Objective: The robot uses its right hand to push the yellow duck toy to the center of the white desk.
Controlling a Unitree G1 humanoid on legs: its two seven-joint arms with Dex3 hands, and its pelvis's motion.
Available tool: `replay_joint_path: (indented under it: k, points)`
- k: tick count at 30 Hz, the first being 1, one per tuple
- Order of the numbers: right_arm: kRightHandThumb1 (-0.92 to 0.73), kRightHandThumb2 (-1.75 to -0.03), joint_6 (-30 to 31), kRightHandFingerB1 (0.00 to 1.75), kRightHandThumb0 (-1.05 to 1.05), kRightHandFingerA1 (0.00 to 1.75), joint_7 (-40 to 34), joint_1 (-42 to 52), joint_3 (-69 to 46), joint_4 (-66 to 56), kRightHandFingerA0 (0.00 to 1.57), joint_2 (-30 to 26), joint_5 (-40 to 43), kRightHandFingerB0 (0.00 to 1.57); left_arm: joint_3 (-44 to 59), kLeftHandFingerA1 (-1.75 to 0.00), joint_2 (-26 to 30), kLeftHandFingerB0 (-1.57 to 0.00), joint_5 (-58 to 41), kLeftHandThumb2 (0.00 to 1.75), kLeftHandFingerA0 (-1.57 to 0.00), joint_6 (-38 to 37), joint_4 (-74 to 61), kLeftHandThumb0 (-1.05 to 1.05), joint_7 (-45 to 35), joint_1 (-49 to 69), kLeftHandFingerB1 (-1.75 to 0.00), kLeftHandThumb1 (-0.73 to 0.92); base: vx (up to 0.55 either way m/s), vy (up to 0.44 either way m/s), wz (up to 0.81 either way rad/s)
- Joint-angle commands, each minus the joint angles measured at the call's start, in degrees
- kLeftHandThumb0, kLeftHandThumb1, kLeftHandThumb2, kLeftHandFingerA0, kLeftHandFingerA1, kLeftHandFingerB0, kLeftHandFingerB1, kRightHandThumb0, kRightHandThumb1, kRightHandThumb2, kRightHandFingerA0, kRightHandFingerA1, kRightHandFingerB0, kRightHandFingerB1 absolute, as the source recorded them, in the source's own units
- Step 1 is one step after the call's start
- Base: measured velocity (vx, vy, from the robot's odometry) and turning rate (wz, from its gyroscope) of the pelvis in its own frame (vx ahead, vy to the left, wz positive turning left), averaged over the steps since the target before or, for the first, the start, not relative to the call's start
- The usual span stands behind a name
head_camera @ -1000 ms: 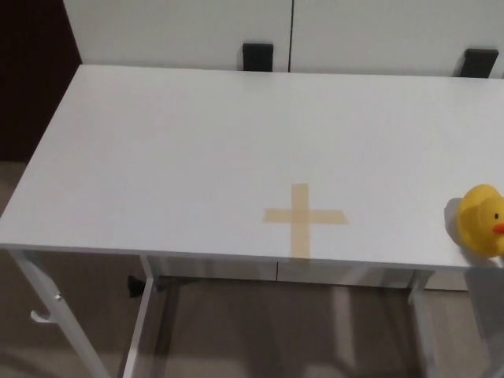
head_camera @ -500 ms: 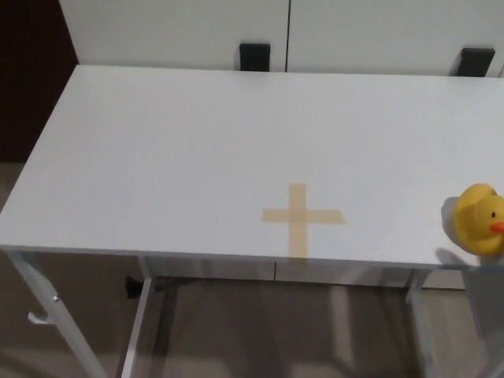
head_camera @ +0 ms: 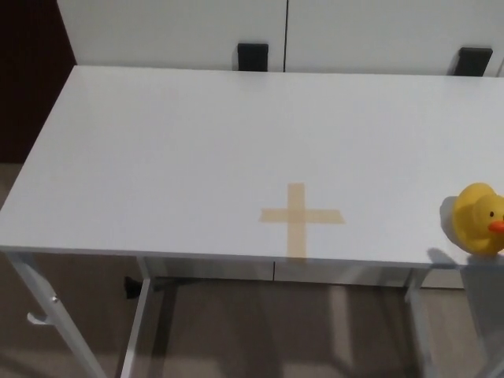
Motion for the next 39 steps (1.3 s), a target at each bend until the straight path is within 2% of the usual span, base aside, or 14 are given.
replay_joint_path:
  k: [1,5,6,7,8,18,19,24,25,27,33,36,38,39]
  points:
    - [-0.91,-0.76,3.34,0.35,-0.81,0.45,-1.8,-2.07,0.48,-0.34,0.24,1.48,-0.99,0.15,-0.2,-0.87,-0.7,-1.33,0.27,1.44,-1.43,-0.27,0.25,0.53,-0.05,0.1,-0.85,-0.26,0.0,0.0,0.0]
    - [-0.92,-0.76,4.42,0.35,-0.79,0.46,-1.89,-3.4,1.01,-0.03,0.23,2.12,-1.63,0.16,-0.4,-0.85,-0.99,-1.32,0.35,1.49,-1.47,-0.24,0.11,0.57,0.02,0.24,-0.81,-0.28,0.0,0.0,0.0]
    - [-0.92,-0.75,4.54,0.34,-0.79,0.44,-1.95,-3.75,1.17,0.22,0.24,2.35,-1.78,0.16,-0.43,-0.84,-1.0,-1.39,0.34,1.55,-1.43,-0.24,-0.04,0.68,-0.01,0.34,-0.82,-0.32,0.0,0.0,0.0]
    - [-0.92,-0.75,4.61,0.34,-0.79,0.44,-2.0,-4.0,1.27,0.41,0.24,2.51,-1.89,0.16,-0.45,-0.84,-1.0,-1.39,0.32,1.55,-1.43,-0.25,-0.14,0.68,-0.04,0.41,-0.82,-0.32,0.0,0.0,0.0]
    - [-0.91,-0.75,4.79,0.35,-0.8,0.46,-2.13,-4.5,1.71,0.29,0.24,3.09,-2.17,0.18,-0.46,-0.7,-1.08,-0.83,0.31,0.67,-0.86,-0.12,-0.06,-0.15,-0.11,0.33,-0.6,0.66,0.0,0.0,0.0]
    - [-0.92,-0.74,5.99,0.35,-0.79,0.46,-2.82,-4.56,3.75,-1.86,0.28,6.66,-3.04,0.23,-0.6,-0.7,-1.11,-0.85,0.32,0.75,-0.87,-0.24,0.34,-0.11,-0.21,-0.05,-0.6,0.64,0.0,0.0,0.0]
    - [-0.85,-0.79,6.12,0.39,-0.84,0.5,-3.34,-4.11,4.07,-2.2,0.26,7.6,-3.18,0.2,-0.38,-0.7,-1.14,-0.82,0.06,0.74,-0.85,-0.17,0.22,-0.13,-0.24,-0.1,-0.61,0.63,0.0,0.0,0.0]
    - [-0.91,-0.74,6.43,0.37,-0.79,0.48,-4.42,-3.14,4.49,-2.88,0.25,9.3,-3.47,0.21,-0.25,-0.7,-1.24,-0.82,-0.11,0.73,-0.85,-0.12,-0.08,-0.14,-0.29,-0.24,-0.61,0.64,0.0,0.0,0.0]
    - [-0.92,-0.74,6.49,0.36,-0.8,0.48,-4.8,-2.52,4.47,-2.97,0.21,10.46,-3.27,0.18,-0.35,-0.69,-1.28,-0.81,0.01,0.65,-0.85,0.2,0.03,-0.16,-0.32,-0.44,-0.58,0.66,0.0,0.0,0.0]
    - [-0.92,-0.74,6.63,0.34,-0.8,0.46,-5.1,-1.54,4.56,-3.2,0.18,12.1,-2.83,0.16,-0.37,-0.71,-1.33,-0.84,0.04,0.71,-0.86,0.44,0.08,-0.12,-0.33,-0.58,-0.6,0.63,0.0,0.0,0.0]
    - [-0.91,-0.74,7.61,0.34,-0.83,0.48,-6.04,-0.21,5.29,-4.23,0.14,14.92,-3.2,0.11,-1.18,-0.7,-1.32,-0.81,0.8,0.65,-0.86,0.5,0.12,-0.16,-0.28,-0.7,-0.59,0.67,0.0,0.0,0.0]
    - [-0.92,-0.75,7.45,0.34,-0.82,0.48,-6.36,-0.25,5.33,-4.33,0.14,15.58,-3.39,0.12,-1.39,-0.69,-1.38,-0.81,0.82,0.67,-0.85,0.12,0.39,-0.16,-0.13,-0.57,-0.58,0.68,0.0,0.0,0.0]
    - [-0.91,-0.76,7.6,0.32,-0.84,0.46,-6.9,-0.68,5.55,-4.44,0.1,16.5,-3.47,0.07,-1.01,-0.74,-1.49,-0.83,0.32,0.72,-0.87,0.26,0.31,-0.15,-0.17,-0.63,-0.59,0.64,0.0,0.0,0.0]
    - [-0.81,-1.18,7.98,0.29,-0.88,0.43,-7.31,-1.16,5.68,-4.56,0.0,17.24,-3.48,0.12,-1.06,-0.73,-1.52,-0.85,0.3,0.74,-0.86,0.16,0.22,-0.14,-0.17,-0.64,-0.59,0.64,0.0,0.0,0.0]
